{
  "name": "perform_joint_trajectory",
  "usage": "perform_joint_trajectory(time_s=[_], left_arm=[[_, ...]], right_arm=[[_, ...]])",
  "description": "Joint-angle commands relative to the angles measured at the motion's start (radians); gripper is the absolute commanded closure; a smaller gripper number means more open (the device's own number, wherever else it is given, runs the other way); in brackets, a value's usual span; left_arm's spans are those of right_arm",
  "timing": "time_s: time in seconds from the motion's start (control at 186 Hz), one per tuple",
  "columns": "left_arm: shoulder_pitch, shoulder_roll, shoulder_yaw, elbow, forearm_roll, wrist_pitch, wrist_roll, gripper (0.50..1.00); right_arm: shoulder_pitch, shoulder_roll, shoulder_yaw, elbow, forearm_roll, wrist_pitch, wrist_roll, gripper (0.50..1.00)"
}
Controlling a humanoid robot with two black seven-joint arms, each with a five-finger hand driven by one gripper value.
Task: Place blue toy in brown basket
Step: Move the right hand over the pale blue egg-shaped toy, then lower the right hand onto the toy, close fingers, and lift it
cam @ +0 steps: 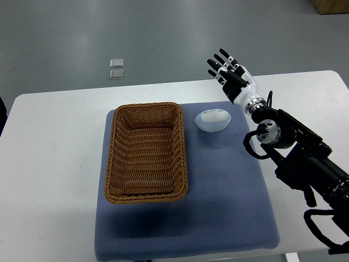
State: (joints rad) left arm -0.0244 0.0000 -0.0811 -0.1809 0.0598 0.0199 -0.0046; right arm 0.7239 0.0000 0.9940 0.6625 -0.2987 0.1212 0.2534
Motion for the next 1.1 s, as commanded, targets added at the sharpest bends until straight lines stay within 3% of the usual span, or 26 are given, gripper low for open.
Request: perform_joint_trajectory(time_s=[0.0, 0.41, 0.582, 0.792, 0.906, 1.094], left_arm=[[0.0, 0.0, 0.001, 0.001, 0.0, 0.0, 0.0, 0.5], [0.0, 0.0, 0.003, -0.002, 0.0, 0.0, 0.0, 0.5], [0.0, 0.0, 0.003, -0.006, 0.002, 0.0, 0.0, 0.5], [0.0, 0.0, 0.001, -0.006, 0.0, 0.0, 0.0, 0.5], [0.0, 0.0, 0.001, -0.005, 0.0, 0.0, 0.0, 0.5], [0.0, 0.0, 0.001, -0.006, 0.002, 0.0, 0.0, 0.5]], right_arm=[[0.0, 0.0, 0.0, 0.0, 0.0, 0.0, 0.0, 0.593], [0.052, -0.028, -0.071, 0.015, -0.03, 0.02, -0.008, 0.593], [0.143, -0.121, -0.244, 0.028, -0.123, 0.045, -0.009, 0.593], [0.328, -0.204, -0.61, 0.028, -0.408, 0.074, -0.062, 0.593], [0.442, -0.244, -0.799, 0.028, -0.464, 0.155, -0.121, 0.593], [0.624, -0.284, -1.035, 0.091, -0.458, 0.307, -0.307, 0.593]])
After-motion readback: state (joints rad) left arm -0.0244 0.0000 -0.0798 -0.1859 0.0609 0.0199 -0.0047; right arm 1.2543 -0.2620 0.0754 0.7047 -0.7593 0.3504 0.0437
